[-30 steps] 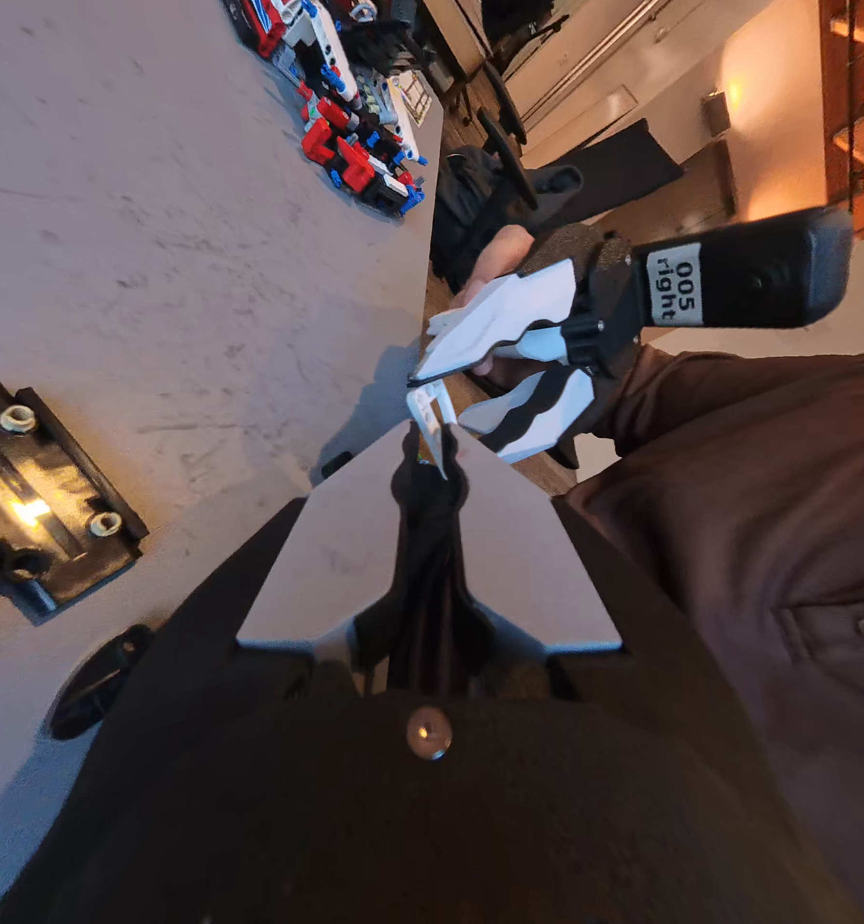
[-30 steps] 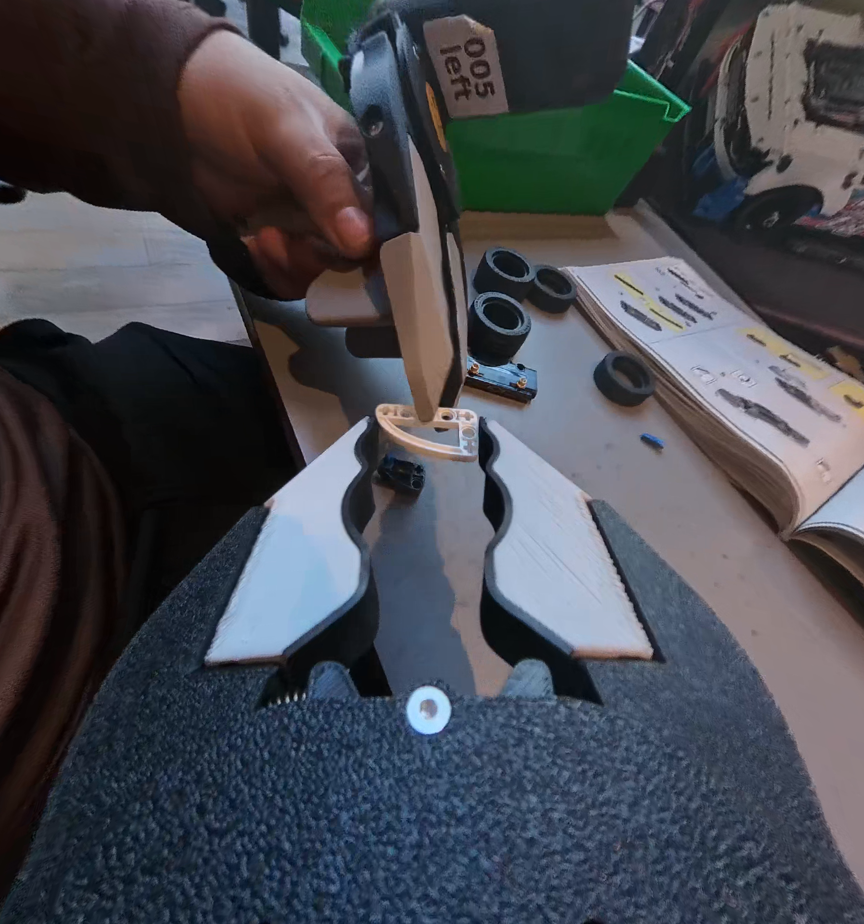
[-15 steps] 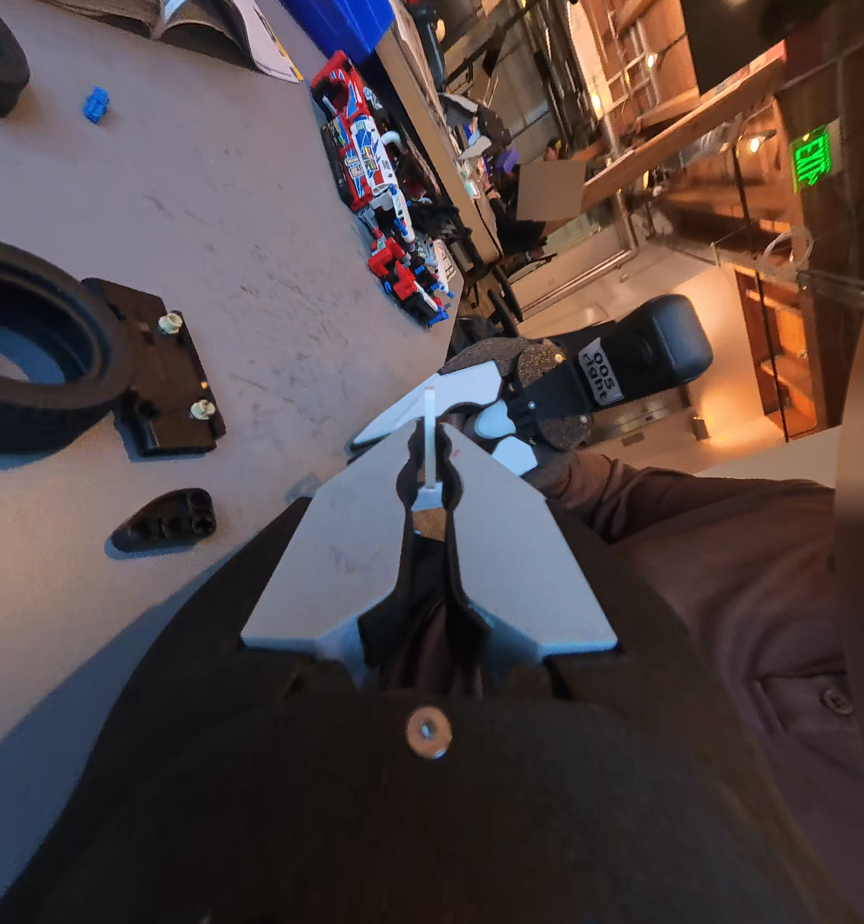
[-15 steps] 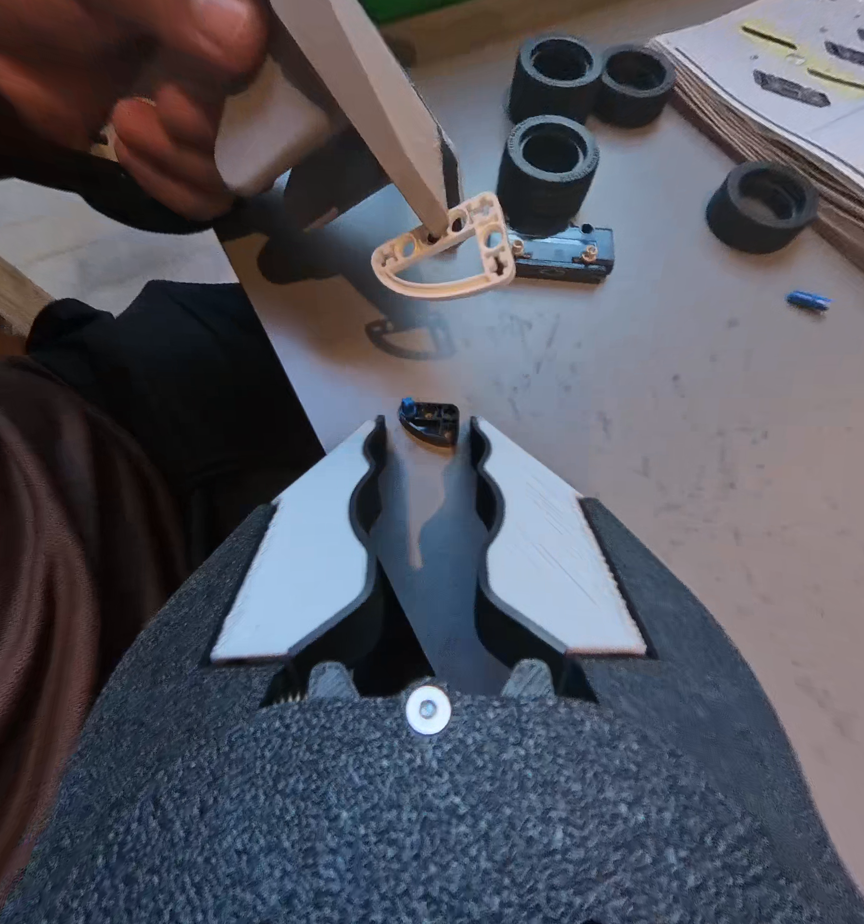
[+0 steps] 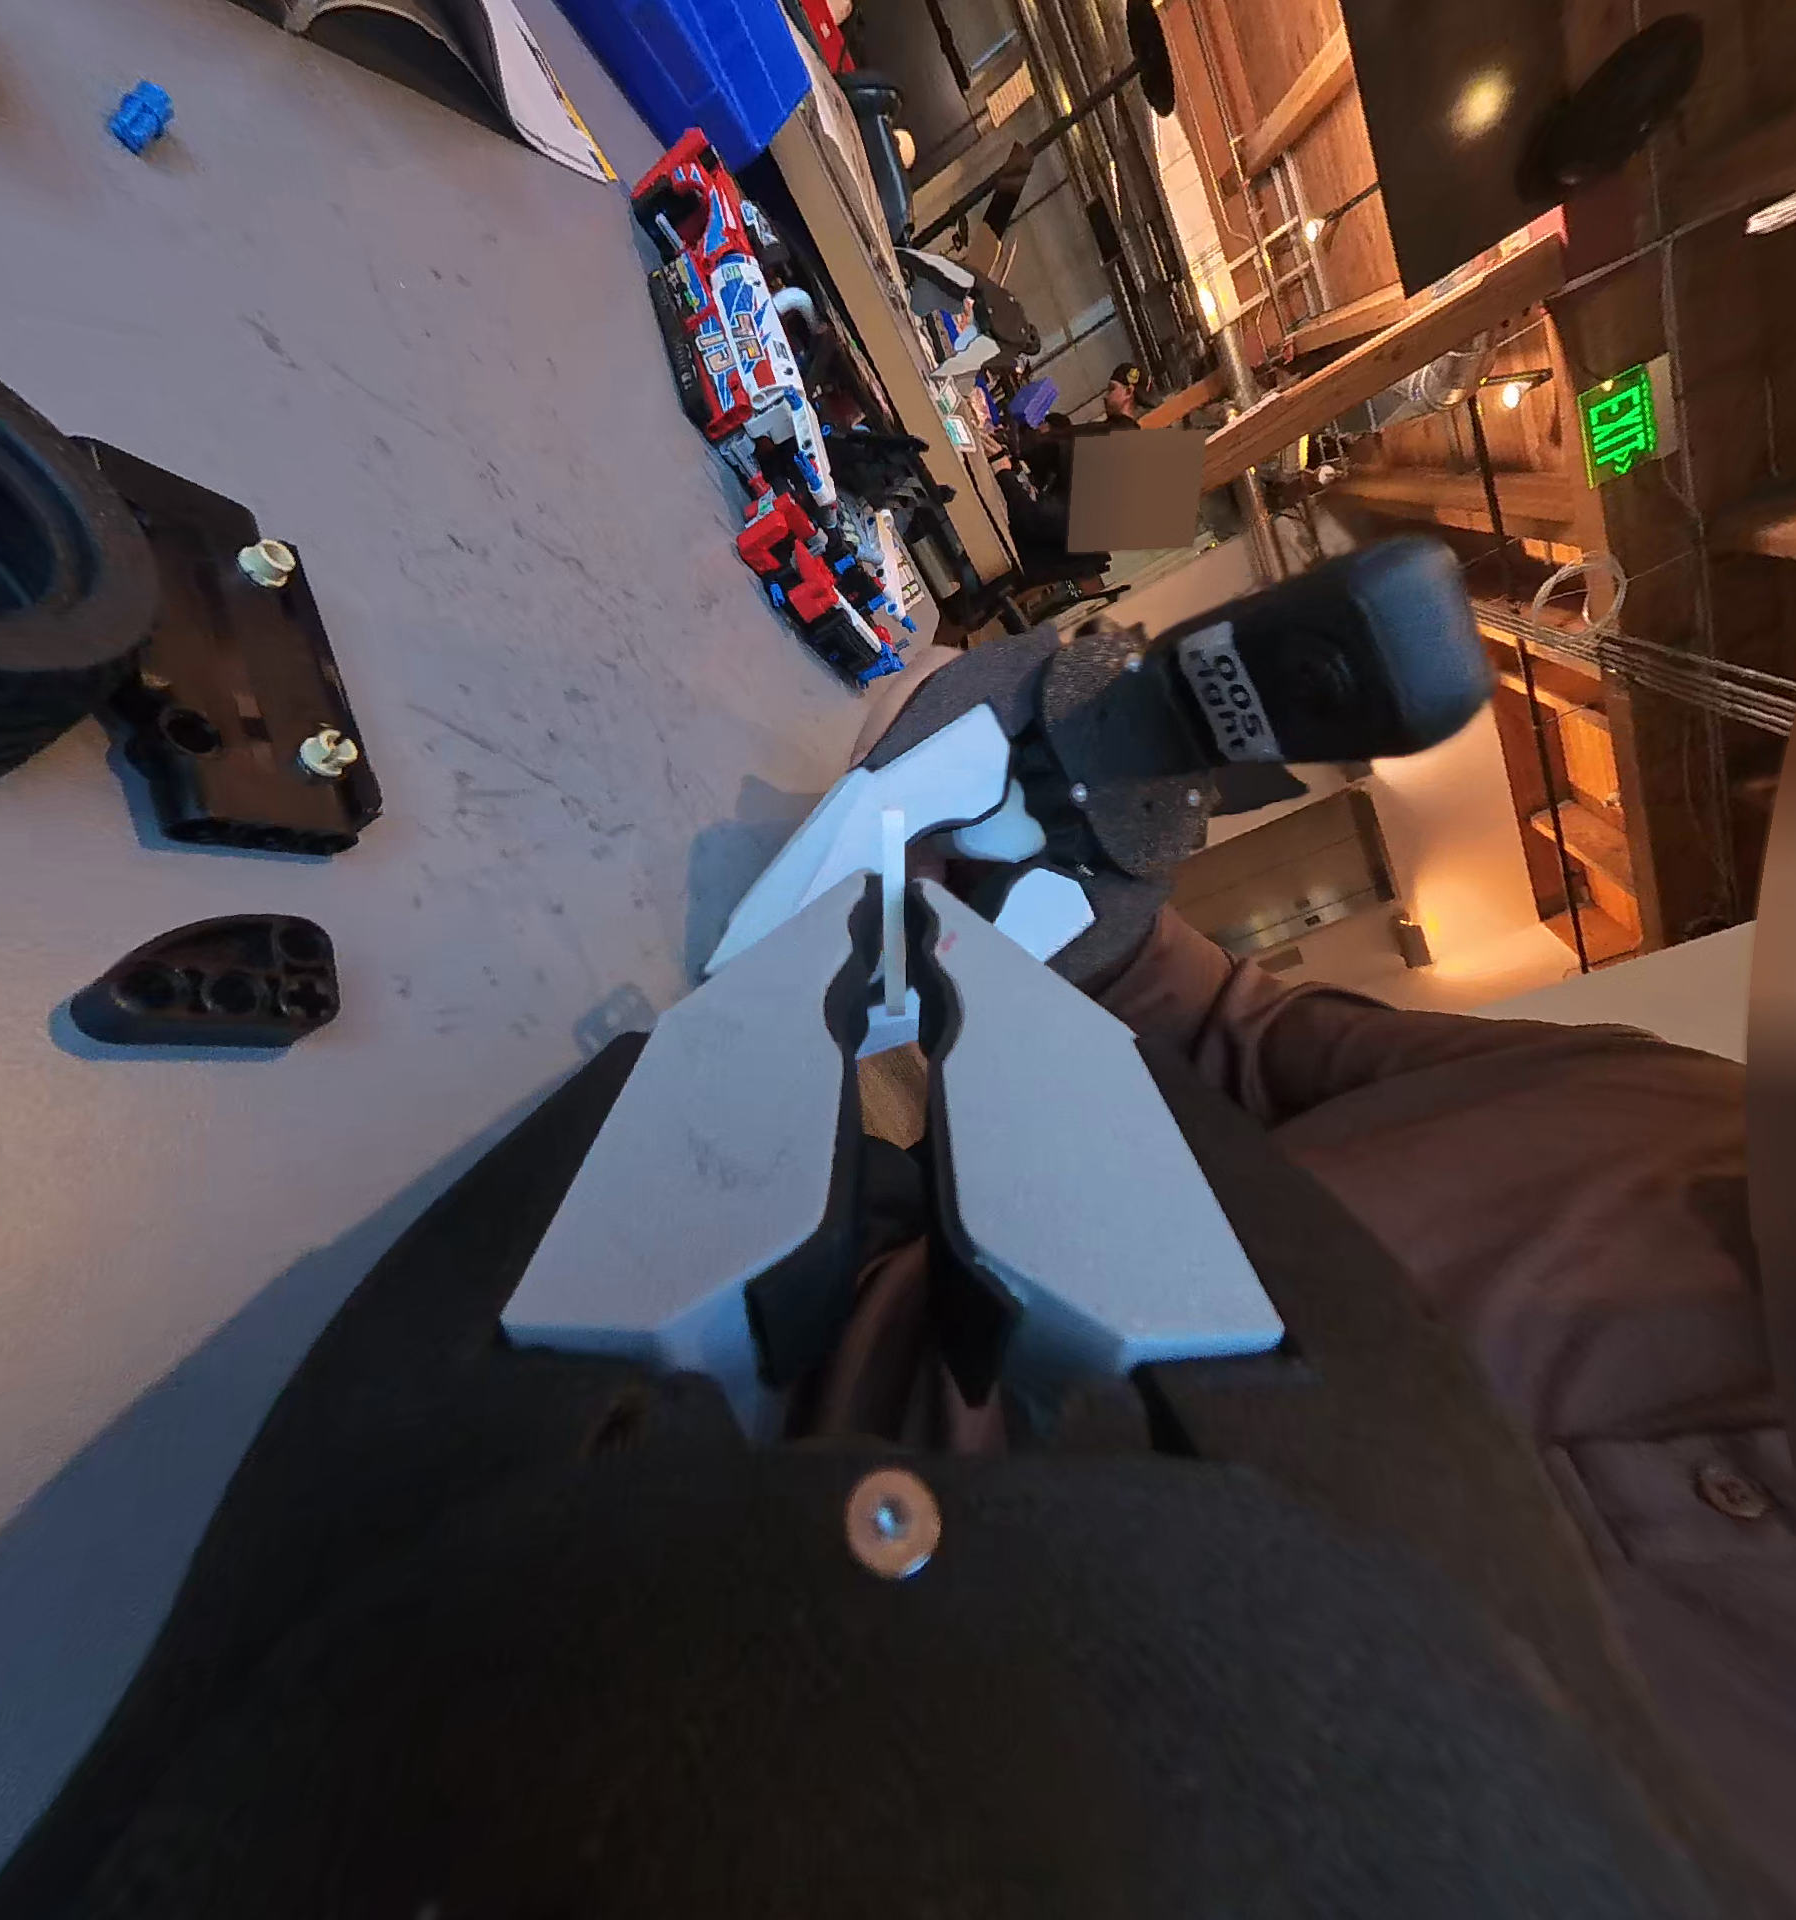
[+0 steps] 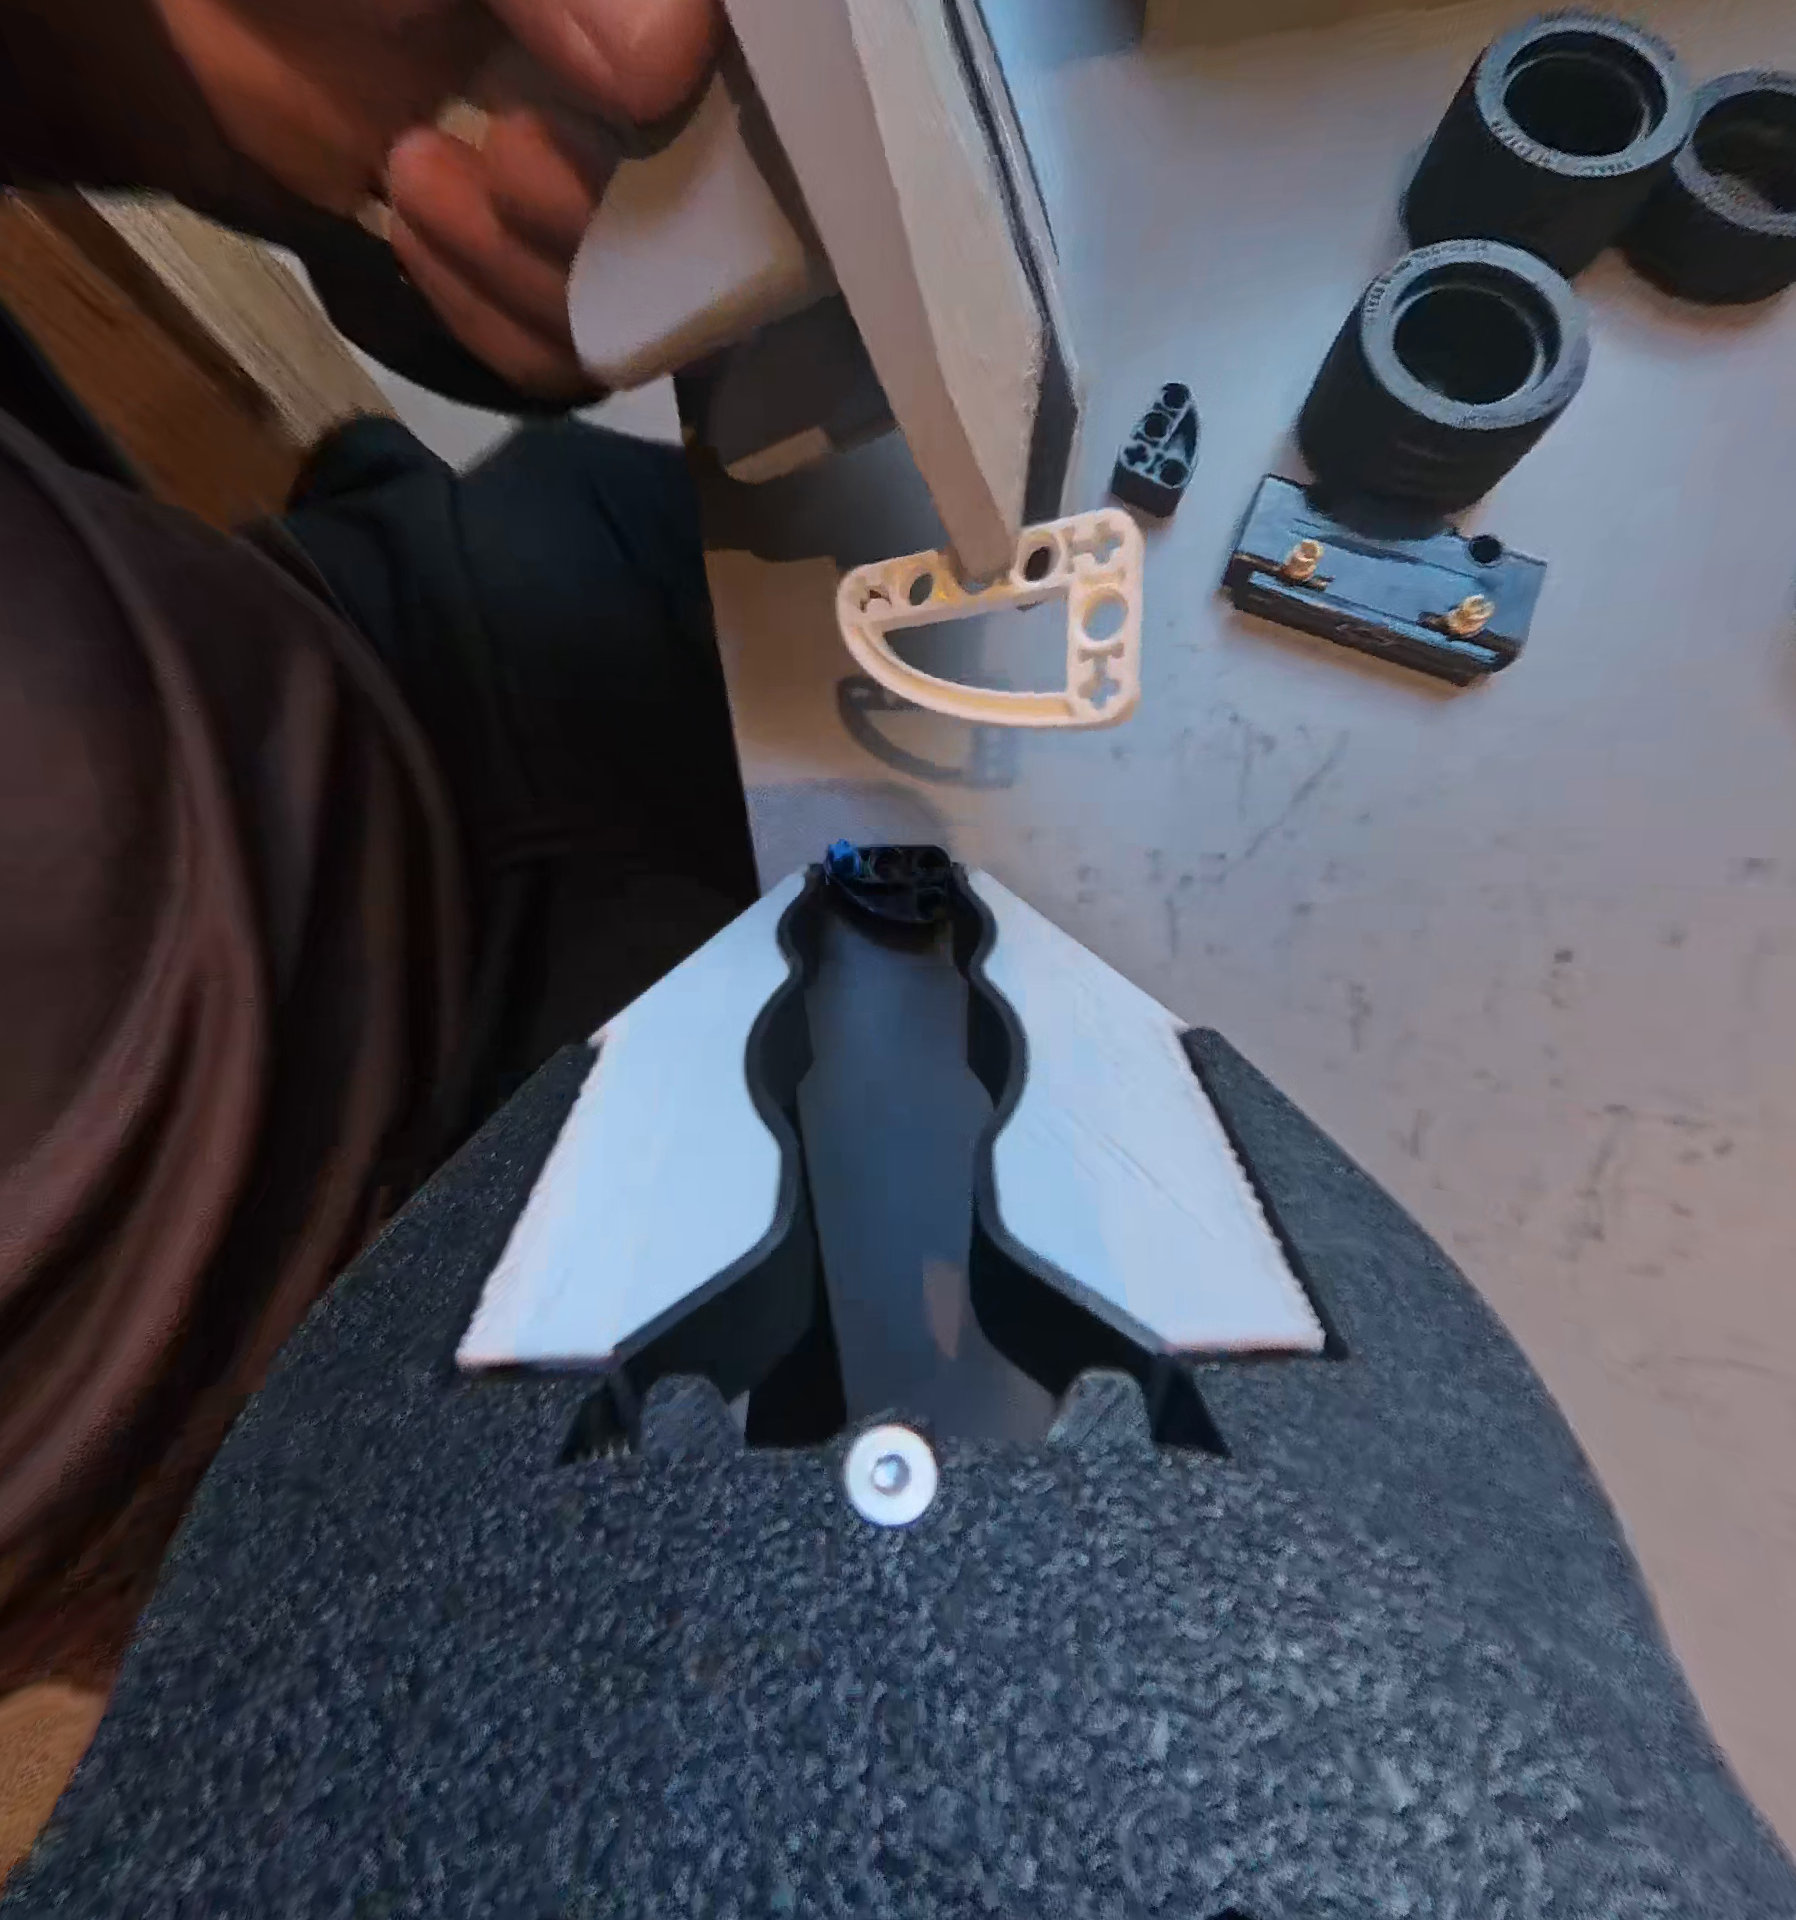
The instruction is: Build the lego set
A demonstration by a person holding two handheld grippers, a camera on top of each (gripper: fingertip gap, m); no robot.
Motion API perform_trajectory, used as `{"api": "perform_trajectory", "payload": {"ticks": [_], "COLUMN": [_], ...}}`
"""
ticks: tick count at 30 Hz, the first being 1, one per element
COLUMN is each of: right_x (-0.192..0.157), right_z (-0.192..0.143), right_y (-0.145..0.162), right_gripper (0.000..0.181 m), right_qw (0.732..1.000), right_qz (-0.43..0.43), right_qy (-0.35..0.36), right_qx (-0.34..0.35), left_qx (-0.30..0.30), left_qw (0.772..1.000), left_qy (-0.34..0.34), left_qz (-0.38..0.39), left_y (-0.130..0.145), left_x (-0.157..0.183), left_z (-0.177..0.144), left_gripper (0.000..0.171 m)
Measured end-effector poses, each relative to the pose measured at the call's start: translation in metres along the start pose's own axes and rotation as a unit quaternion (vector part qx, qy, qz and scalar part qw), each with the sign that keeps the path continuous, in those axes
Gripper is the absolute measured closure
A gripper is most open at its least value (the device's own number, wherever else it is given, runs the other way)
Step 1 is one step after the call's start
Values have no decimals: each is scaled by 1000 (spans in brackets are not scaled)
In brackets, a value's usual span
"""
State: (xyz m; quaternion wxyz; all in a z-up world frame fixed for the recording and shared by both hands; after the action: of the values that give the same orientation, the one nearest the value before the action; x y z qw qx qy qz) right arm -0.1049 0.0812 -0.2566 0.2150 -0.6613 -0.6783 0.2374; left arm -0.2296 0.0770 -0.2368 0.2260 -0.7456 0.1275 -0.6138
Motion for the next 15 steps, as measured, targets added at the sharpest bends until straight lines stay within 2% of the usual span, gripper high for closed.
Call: {"api": "perform_trajectory", "payload": {"ticks": [3,6,10,15], "right_x": [-2,1,8,11], "right_z": [0,0,-3,-26], "right_y": [-4,-5,0,3], "right_gripper": [158,157,140,128], "right_qw": [998,997,998,998], "right_qz": [-51,-74,-59,-30], "right_qy": [21,10,7,47], "right_qx": [-22,-20,-9,28], "left_qx": [9,23,31,44], "left_qw": [1000,1000,999,999], "left_qy": [-2,1,0,-7], "left_qz": [-3,-11,-12,-18], "left_y": [1,0,-1,0], "left_x": [-1,-2,-2,-2], "left_z": [-1,-2,2,8], "left_gripper": [170,170,170,170]}}
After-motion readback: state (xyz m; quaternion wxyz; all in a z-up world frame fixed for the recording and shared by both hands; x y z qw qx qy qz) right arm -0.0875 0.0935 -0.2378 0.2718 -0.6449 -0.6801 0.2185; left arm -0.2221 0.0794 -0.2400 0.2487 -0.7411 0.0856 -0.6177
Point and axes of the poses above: each gripper's, where its closed fingertips meet, z out along the fingers, y out of its underside, x = y × z across the jaws, the point moved 7 cm from there along -z, back along the fingers, and after that the axes turned 7 degrees about -x, right-handed, at the moved point
